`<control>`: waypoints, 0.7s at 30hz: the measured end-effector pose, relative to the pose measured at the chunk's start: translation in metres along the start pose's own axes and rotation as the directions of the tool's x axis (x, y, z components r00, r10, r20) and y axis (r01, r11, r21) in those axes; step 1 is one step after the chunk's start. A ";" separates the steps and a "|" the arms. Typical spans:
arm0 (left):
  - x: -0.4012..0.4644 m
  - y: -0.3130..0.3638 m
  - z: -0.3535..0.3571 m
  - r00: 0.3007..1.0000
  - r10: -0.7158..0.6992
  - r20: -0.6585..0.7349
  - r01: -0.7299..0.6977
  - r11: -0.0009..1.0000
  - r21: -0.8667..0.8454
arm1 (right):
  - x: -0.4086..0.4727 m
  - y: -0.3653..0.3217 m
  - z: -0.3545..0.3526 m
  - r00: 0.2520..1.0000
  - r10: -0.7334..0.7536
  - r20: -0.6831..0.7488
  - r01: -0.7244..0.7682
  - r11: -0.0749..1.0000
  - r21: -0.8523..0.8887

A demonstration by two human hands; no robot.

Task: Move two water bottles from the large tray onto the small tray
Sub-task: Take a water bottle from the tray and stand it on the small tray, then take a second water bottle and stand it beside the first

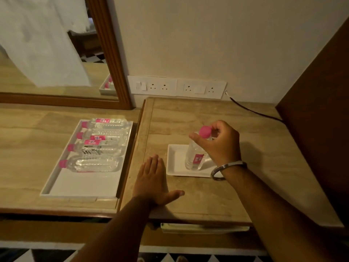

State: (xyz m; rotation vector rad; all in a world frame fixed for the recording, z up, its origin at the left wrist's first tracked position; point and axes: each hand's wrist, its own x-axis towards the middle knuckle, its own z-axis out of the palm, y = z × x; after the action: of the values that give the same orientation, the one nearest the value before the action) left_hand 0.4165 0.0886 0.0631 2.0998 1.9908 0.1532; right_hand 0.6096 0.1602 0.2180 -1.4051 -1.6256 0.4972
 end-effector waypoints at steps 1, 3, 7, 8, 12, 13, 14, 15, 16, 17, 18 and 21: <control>0.000 0.000 0.001 1.000 0.003 0.000 -0.003 1.000 0.007 | 0.000 0.001 0.002 1.000 0.000 -0.008 0.000 1.000 0.009; 0.002 -0.002 0.003 1.000 0.004 0.003 -0.004 1.000 0.020 | 0.003 0.003 0.006 1.000 -0.006 -0.015 0.006 1.000 0.013; 0.002 -0.003 0.004 1.000 0.009 -0.006 -0.009 1.000 0.026 | 0.004 0.007 0.008 0.999 -0.042 -0.006 0.042 0.999 -0.024; 0.002 -0.003 0.005 1.000 0.012 -0.007 -0.012 1.000 0.024 | 0.003 0.009 0.008 0.999 -0.051 -0.001 0.051 0.998 -0.025; 0.001 -0.004 0.004 1.000 0.021 -0.010 -0.021 1.000 0.019 | 0.001 0.013 0.006 0.998 -0.069 0.012 0.069 0.998 -0.001; 0.001 -0.004 0.003 1.000 0.022 -0.008 -0.021 1.000 0.019 | 0.001 0.013 0.005 0.998 -0.064 0.017 0.064 0.998 0.005; 0.001 -0.004 0.003 1.000 0.022 -0.007 -0.022 1.000 0.020 | 0.000 0.013 0.005 0.998 -0.058 0.025 0.058 0.998 0.009; 0.001 -0.004 0.003 1.000 0.022 -0.009 -0.021 1.000 0.023 | 0.000 0.013 0.004 0.998 -0.051 0.036 0.051 0.999 0.010; 0.001 -0.003 0.003 1.000 0.021 -0.008 -0.021 0.999 0.024 | -0.001 0.012 0.004 0.998 -0.044 0.049 0.043 0.999 0.011; 0.001 -0.003 0.004 1.000 0.023 -0.008 -0.023 0.999 0.023 | -0.001 0.011 0.002 0.997 -0.039 0.060 0.039 0.999 0.012; 0.001 -0.003 0.005 1.000 0.026 -0.012 -0.026 0.999 0.024 | -0.001 0.009 0.001 0.997 -0.043 0.067 0.042 0.999 0.014; 0.001 -0.005 0.007 0.999 0.026 -0.030 -0.025 0.999 0.022 | -0.003 0.001 -0.004 0.991 -0.105 0.077 0.104 0.994 0.018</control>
State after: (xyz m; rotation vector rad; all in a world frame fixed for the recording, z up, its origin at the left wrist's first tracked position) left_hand 0.4131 0.0896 0.0547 2.1497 1.9917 0.1692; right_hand 0.6136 0.1568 0.2180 -1.2970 -1.7452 0.5062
